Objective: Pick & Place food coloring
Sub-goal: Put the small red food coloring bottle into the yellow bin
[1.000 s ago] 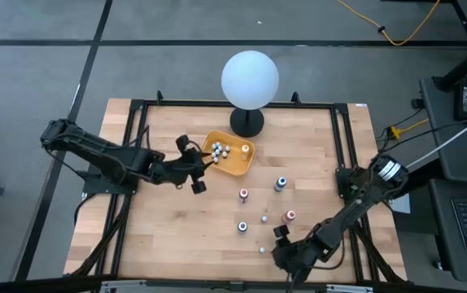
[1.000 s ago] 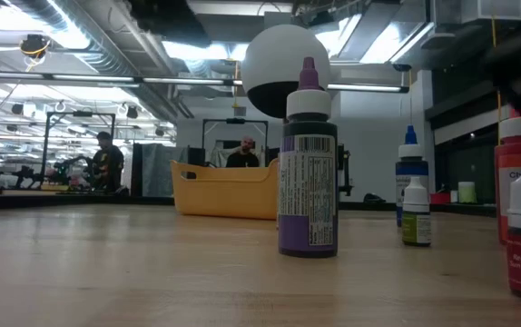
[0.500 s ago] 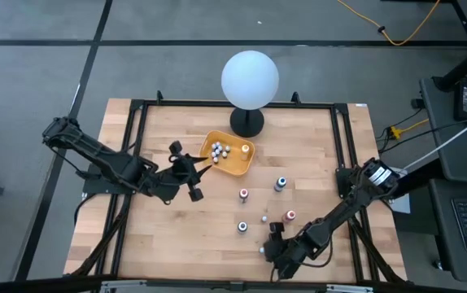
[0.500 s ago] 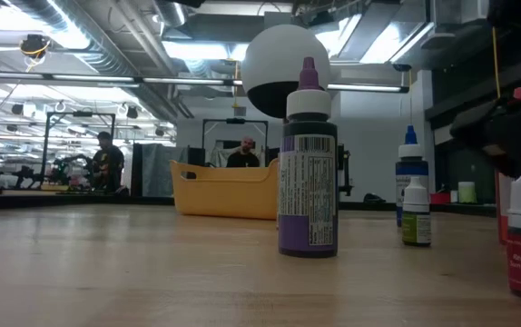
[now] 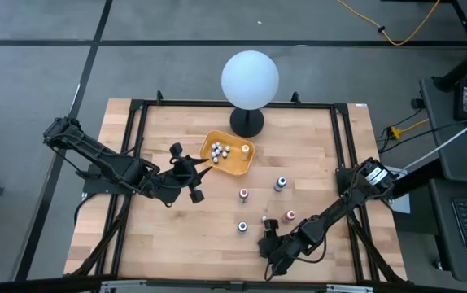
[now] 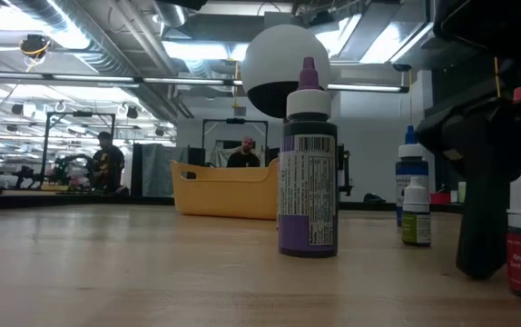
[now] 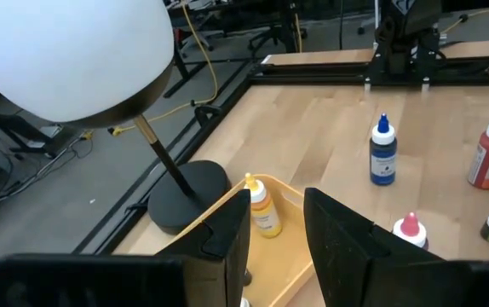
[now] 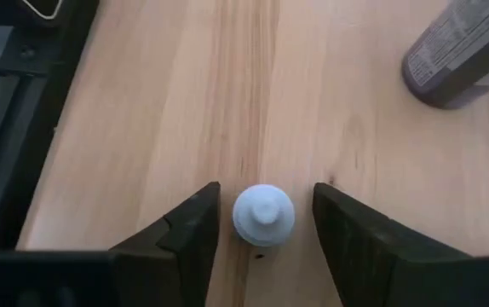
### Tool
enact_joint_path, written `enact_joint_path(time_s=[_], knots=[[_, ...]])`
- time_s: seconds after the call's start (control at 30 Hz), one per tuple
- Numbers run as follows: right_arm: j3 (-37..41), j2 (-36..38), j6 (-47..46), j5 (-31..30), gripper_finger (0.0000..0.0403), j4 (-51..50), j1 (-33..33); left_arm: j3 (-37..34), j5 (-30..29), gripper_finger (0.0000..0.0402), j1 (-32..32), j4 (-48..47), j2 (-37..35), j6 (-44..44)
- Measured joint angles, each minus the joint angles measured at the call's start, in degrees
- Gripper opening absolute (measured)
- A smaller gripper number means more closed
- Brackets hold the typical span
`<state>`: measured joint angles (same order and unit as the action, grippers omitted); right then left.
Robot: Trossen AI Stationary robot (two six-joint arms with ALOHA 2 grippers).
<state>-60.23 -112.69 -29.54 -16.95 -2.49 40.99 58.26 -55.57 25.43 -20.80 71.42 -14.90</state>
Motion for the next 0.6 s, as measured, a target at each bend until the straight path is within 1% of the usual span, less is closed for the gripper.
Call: enact_joint_path(time_s=[0.27,0.37,0.5,0.6], knots=[[0.0,-0.04,0.04,1.47,0.0116,-0.24,-0.04,0.0,0.04,0.0106,0.09,0.0,0.0,0.07],[-0.04,-0.04,0.04,2.38,0.0096,-0.3,0.0,0.0,0.04,0.0106,0.09,0.0,0.0,0.04],[-0.07,-0.04,0.04,2.76,0.0085,-0.23,0.04,0.0,0.01,0.0106,0.09,0.0,0.0,0.03],[-0.07,-0.08,0.04,2.78,0.0096,-0.23,0.09,0.0,-0.02,0.0106,0.09,0.0,0.0,-0.18]])
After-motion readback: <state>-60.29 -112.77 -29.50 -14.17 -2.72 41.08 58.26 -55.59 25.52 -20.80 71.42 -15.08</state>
